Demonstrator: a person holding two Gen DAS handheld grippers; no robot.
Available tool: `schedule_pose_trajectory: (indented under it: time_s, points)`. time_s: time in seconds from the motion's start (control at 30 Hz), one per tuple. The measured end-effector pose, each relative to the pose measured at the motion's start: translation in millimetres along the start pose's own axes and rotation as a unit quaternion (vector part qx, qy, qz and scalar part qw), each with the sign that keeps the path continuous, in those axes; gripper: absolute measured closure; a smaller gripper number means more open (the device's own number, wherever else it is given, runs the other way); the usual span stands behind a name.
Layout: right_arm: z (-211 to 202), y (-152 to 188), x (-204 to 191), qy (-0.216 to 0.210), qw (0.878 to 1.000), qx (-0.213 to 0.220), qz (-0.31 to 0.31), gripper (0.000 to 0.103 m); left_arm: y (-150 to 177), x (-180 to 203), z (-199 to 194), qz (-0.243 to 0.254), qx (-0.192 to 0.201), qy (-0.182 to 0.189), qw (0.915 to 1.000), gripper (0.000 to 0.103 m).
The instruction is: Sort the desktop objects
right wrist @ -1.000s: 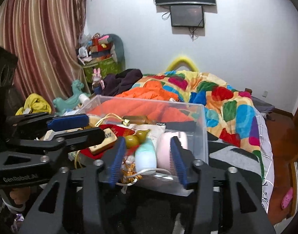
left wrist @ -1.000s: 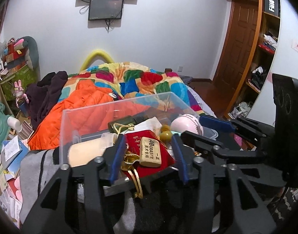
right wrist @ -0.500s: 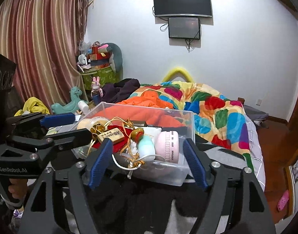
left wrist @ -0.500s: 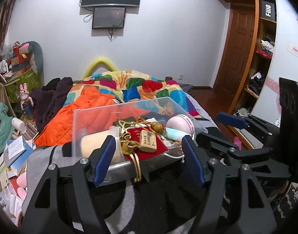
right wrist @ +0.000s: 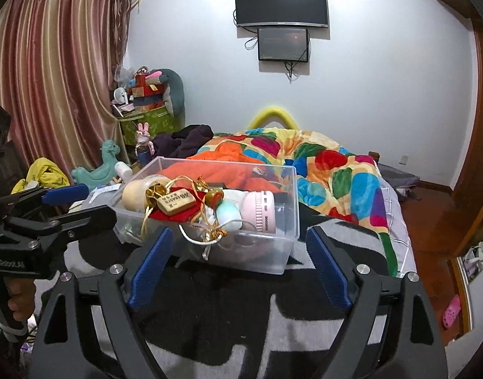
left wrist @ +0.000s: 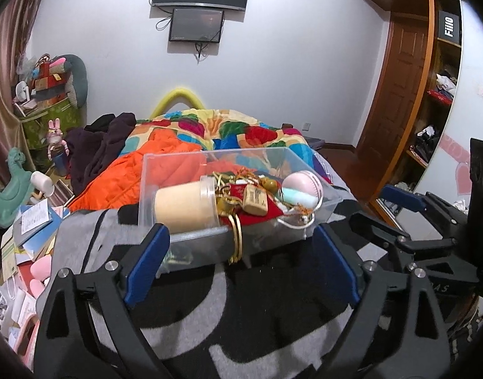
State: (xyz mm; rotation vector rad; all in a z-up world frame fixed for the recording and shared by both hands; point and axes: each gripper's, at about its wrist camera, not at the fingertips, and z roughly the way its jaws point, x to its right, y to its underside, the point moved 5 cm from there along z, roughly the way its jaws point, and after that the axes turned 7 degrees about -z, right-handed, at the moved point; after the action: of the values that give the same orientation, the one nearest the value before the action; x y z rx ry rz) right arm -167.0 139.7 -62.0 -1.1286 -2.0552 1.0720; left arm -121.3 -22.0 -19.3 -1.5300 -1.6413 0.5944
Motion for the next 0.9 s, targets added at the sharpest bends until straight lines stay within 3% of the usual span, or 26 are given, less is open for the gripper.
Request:
schedule_pose_trajectory:
  time_s: [0.27, 0.9]
  points:
    - [-3, 9, -3, 0.004, 1.0, -0.01, -0.001, 0.019, 12, -3, -7, 0.003, 0.001, -0.031, 0.9995, 0.009]
    - [3, 23, 2, -0.003, 0.999, -0.033, 0.015, 0.018, 24, -14, 0, -0.033, 0.003, -0.05, 0.9982, 0.009]
